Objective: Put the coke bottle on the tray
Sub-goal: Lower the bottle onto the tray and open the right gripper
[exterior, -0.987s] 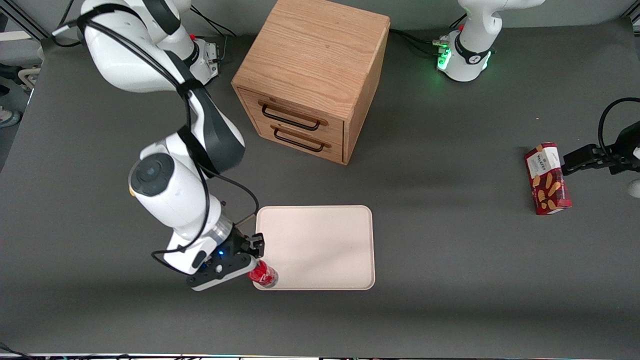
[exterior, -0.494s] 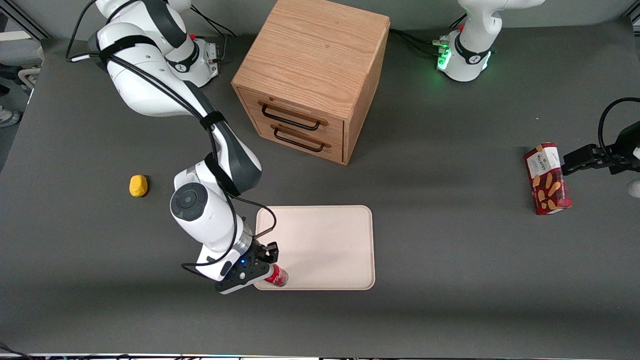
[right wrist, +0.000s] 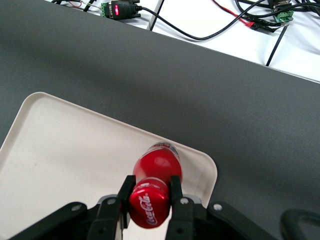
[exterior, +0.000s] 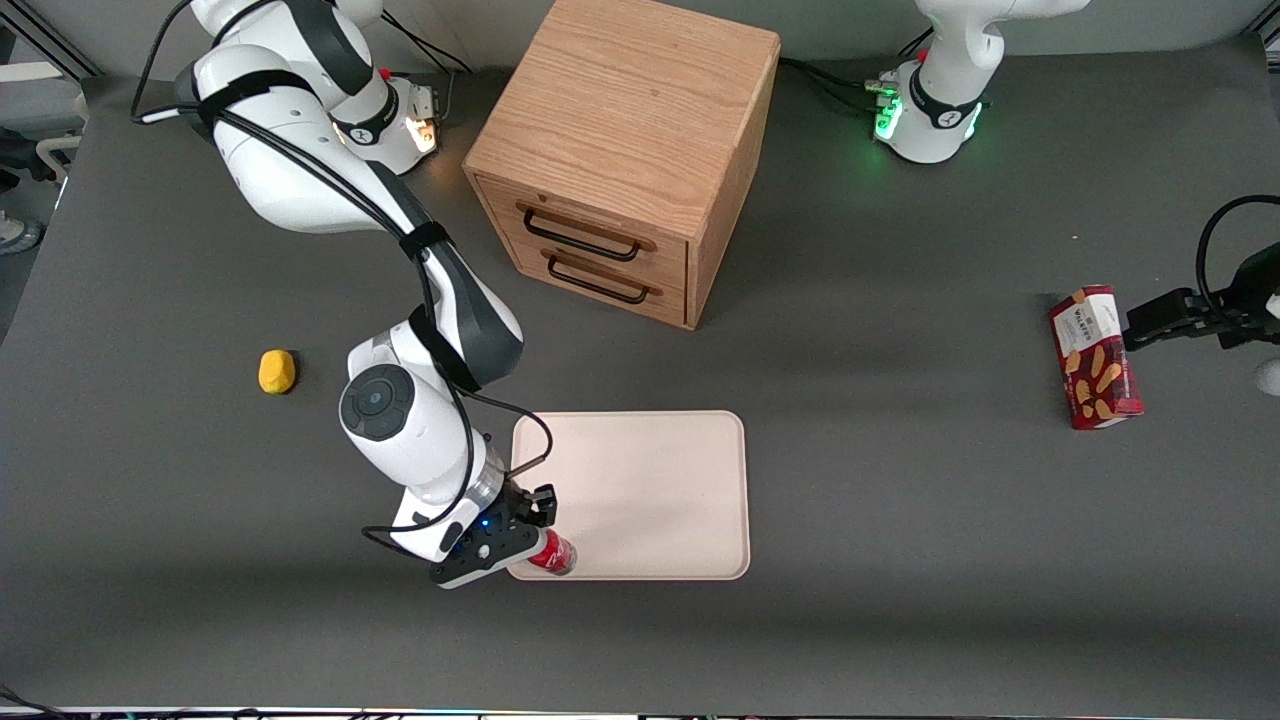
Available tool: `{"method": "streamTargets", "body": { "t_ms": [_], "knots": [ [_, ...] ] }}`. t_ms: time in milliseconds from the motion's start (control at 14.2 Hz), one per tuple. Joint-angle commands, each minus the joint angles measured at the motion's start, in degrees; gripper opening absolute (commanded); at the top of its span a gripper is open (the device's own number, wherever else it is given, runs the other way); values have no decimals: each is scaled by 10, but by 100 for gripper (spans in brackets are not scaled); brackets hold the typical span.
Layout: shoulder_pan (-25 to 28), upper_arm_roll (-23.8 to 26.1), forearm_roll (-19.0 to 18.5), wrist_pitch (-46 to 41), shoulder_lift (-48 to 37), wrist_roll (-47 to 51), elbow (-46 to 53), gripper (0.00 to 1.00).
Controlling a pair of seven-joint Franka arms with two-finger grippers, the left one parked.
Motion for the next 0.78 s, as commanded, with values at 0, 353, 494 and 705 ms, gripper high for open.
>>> {"method": "streamTargets", "body": {
  "t_ms": [0, 353, 494, 705],
  "knots": [
    [-4, 4, -18, 3, -22, 21, -30, 0],
    [-7, 0, -19, -10, -27, 21, -46, 0],
    [-7, -1, -20, -22, -31, 21, -46, 0],
    [-7, -1, -19, -29, -33, 23, -46, 5]
  ]
}}
